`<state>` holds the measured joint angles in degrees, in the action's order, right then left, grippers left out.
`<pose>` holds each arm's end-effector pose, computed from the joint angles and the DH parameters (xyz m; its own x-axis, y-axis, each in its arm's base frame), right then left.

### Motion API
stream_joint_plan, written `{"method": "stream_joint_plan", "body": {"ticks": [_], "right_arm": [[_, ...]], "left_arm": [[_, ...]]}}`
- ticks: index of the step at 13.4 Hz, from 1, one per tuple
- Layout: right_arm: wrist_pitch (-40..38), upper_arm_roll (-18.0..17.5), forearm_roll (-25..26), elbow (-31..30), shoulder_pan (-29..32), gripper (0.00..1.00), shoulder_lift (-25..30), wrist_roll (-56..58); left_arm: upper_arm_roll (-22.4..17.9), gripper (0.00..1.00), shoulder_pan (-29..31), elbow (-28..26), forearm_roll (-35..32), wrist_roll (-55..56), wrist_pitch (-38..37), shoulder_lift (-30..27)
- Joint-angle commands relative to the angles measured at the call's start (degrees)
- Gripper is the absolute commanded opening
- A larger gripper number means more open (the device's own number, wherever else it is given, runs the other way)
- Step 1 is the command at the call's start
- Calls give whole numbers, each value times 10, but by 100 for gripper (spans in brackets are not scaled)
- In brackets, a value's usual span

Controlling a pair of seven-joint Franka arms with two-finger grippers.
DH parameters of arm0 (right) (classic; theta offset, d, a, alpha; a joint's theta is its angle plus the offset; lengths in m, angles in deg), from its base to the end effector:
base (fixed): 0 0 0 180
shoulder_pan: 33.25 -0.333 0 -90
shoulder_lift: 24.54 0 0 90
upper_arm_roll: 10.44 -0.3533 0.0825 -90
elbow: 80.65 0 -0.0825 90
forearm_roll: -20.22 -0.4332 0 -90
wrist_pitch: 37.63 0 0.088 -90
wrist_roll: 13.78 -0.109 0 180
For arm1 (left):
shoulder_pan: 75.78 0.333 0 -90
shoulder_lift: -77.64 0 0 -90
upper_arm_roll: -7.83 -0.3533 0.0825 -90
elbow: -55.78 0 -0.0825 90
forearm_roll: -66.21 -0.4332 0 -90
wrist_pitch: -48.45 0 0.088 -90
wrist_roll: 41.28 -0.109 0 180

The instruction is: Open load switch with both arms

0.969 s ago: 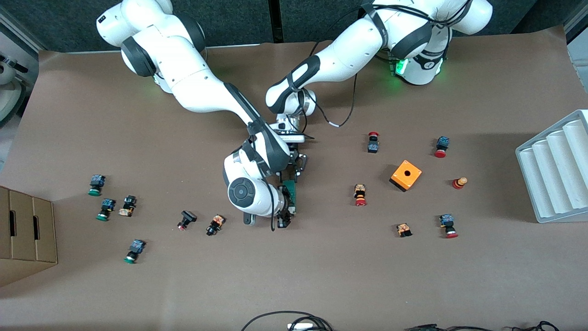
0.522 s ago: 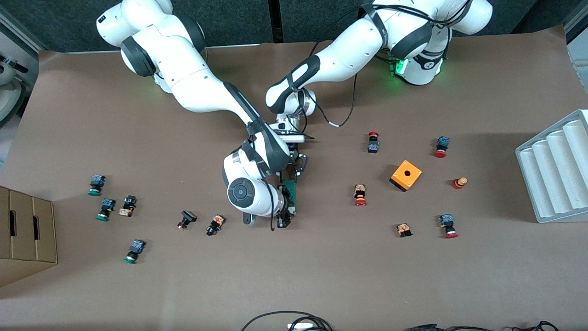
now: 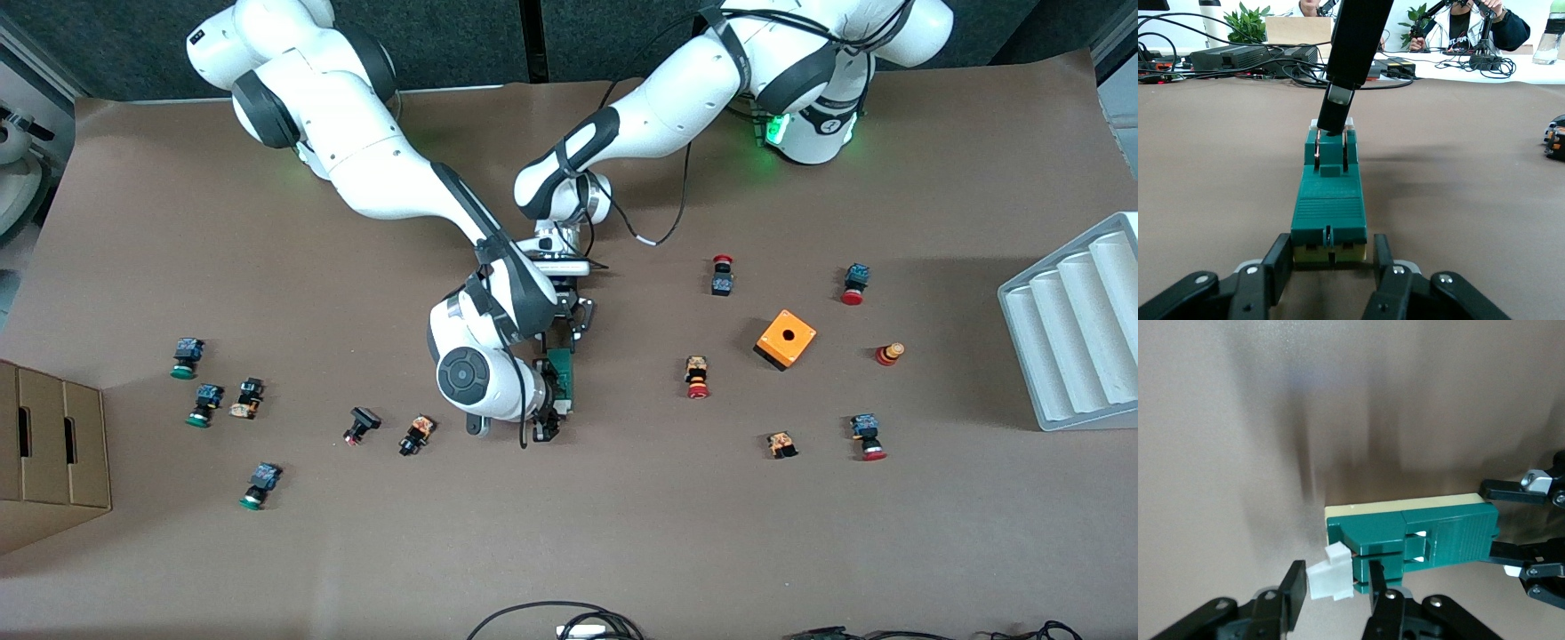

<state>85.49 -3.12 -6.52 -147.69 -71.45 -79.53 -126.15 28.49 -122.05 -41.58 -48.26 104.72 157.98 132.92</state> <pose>0.6936 0.4752 0.2068 -0.0605 -0.9623 -0.2651 -0.9934 0.0321 0.1102 0.3517 -0.6065 0.0423 0.3463 0.0206 0.9379 -0.0062 -0.9997 0.0243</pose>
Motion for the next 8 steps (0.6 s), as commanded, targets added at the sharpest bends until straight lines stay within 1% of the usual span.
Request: {"method": "stream_joint_plan", "body": {"ticks": [1, 2, 3, 8], "right_arm": [[4, 1, -19, -13, -4, 39, 6, 1], [2, 1, -19, -13, -5, 35, 8, 1], [2, 1, -20, -13, -6, 29, 9, 1], [-2, 0, -20, -15, -6, 28, 15, 1]], "left_arm": [[-5, 55, -9, 4, -6, 14, -6, 7], [-5, 55, -9, 4, -6, 14, -6, 7], [-5, 55, -9, 4, -6, 14, -6, 7], [-5, 54, -9, 4, -6, 14, -6, 7]]}}
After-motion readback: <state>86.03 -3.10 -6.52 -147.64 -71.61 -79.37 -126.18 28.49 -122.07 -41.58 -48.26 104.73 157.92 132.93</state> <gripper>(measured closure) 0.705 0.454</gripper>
